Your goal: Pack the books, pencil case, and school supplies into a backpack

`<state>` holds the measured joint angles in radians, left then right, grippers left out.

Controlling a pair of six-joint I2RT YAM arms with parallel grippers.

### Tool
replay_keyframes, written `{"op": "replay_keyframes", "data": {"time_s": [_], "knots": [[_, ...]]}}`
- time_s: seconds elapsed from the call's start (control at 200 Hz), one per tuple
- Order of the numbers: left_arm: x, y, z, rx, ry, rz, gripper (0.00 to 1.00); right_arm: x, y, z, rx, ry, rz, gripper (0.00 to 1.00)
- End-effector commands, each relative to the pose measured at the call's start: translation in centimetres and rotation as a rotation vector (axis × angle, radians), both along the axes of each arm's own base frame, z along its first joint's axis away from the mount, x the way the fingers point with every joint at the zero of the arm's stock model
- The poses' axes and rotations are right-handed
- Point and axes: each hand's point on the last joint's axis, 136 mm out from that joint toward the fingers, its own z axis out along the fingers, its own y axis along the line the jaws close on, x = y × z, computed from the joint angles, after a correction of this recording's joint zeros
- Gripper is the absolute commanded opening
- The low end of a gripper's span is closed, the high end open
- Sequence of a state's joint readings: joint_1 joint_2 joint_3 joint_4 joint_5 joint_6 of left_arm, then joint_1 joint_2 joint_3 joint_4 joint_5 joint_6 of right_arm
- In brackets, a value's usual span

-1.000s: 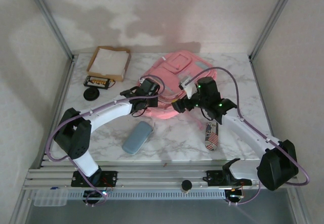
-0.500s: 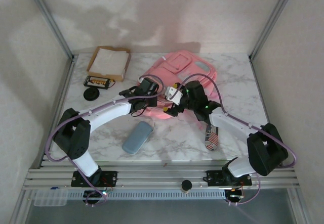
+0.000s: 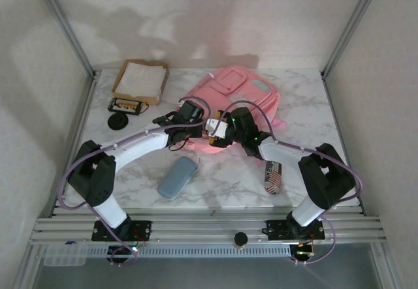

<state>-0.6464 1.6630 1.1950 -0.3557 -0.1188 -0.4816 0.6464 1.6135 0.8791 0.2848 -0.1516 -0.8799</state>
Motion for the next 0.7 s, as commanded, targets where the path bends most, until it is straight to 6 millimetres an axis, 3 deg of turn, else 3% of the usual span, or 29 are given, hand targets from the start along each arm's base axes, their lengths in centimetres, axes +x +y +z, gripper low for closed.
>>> {"op": "replay_keyframes", "data": {"time_s": [0.0,0.085,0.165,0.26,0.431,0.571,0.696], "knots": [[0.8,0.7,1.6,-0.020,-0.053,0.028,0.00,1.9,0.7,3.1,0.028,-0.161,-0.007,0.73],[0.8,1.0,1.6,-0.011,-0.055,0.038,0.00,2.0,1.0,3.7,0.030,-0.170,0.006,0.63],[0.8,1.2,1.8,-0.009,-0.059,0.043,0.00,1.6,1.2,4.3,0.037,-0.169,0.030,0.60],[0.9,1.3,1.8,-0.010,-0.061,0.045,0.00,2.1,1.2,4.1,0.017,-0.170,0.022,0.51],[1.0,1.8,1.7,-0.001,-0.062,0.064,0.00,2.6,1.0,3.4,0.004,-0.168,0.022,0.29],[1.3,2.8,1.8,0.027,-0.069,0.097,0.00,2.5,0.6,3.6,-0.012,-0.171,0.025,0.02],[1.8,4.4,1.4,0.065,-0.063,0.151,0.00,2.1,-0.4,4.7,0.007,-0.180,0.025,0.00]]}}
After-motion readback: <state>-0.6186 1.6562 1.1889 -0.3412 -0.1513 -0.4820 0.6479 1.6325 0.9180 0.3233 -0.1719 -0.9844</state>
